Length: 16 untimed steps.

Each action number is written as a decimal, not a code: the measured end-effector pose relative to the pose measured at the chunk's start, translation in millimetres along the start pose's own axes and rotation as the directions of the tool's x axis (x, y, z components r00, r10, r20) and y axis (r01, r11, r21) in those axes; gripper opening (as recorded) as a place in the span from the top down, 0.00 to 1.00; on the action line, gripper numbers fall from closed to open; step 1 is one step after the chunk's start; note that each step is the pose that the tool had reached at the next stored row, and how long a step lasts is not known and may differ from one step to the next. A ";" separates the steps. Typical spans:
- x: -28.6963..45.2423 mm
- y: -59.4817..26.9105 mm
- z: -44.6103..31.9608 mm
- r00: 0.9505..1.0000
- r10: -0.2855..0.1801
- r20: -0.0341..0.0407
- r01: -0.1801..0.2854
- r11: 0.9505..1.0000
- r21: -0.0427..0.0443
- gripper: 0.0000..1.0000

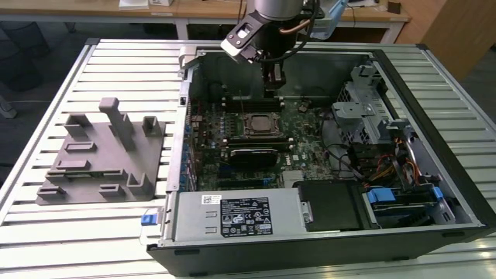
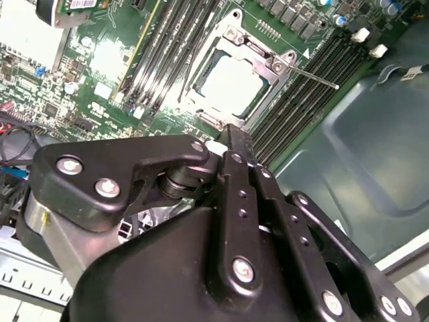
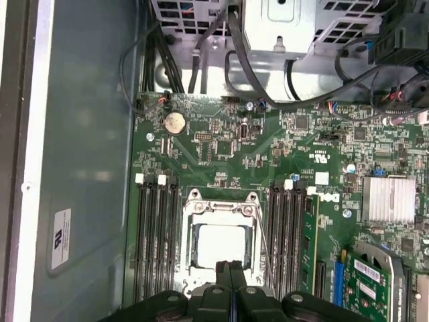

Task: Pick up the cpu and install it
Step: 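Install the first cpu locking lever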

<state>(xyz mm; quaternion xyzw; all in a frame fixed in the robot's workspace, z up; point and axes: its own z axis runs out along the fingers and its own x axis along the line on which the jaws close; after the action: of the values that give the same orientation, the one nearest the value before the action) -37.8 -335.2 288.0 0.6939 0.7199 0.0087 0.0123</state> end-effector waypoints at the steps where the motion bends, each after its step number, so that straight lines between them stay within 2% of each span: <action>1: 0.0 0.0 0.0 1.000 0.000 0.000 0.000 1.000 0.000 0.89; 5: 0.0 0.0 0.0 1.000 -0.009 0.000 0.009 1.000 0.000 0.89; 9: 0.0 0.0 0.3 0.997 -0.081 -0.002 0.081 0.997 -0.001 0.89; 13: 0.0 -0.1 1.2 0.988 -0.153 -0.004 0.153 0.988 -0.001 0.89; 16: 0.0 -0.1 1.8 0.978 -0.208 -0.004 0.208 0.978 -0.001 0.89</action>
<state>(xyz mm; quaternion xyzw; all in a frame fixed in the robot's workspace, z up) -37.9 -335.2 286.2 0.6150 0.7884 0.0091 0.0119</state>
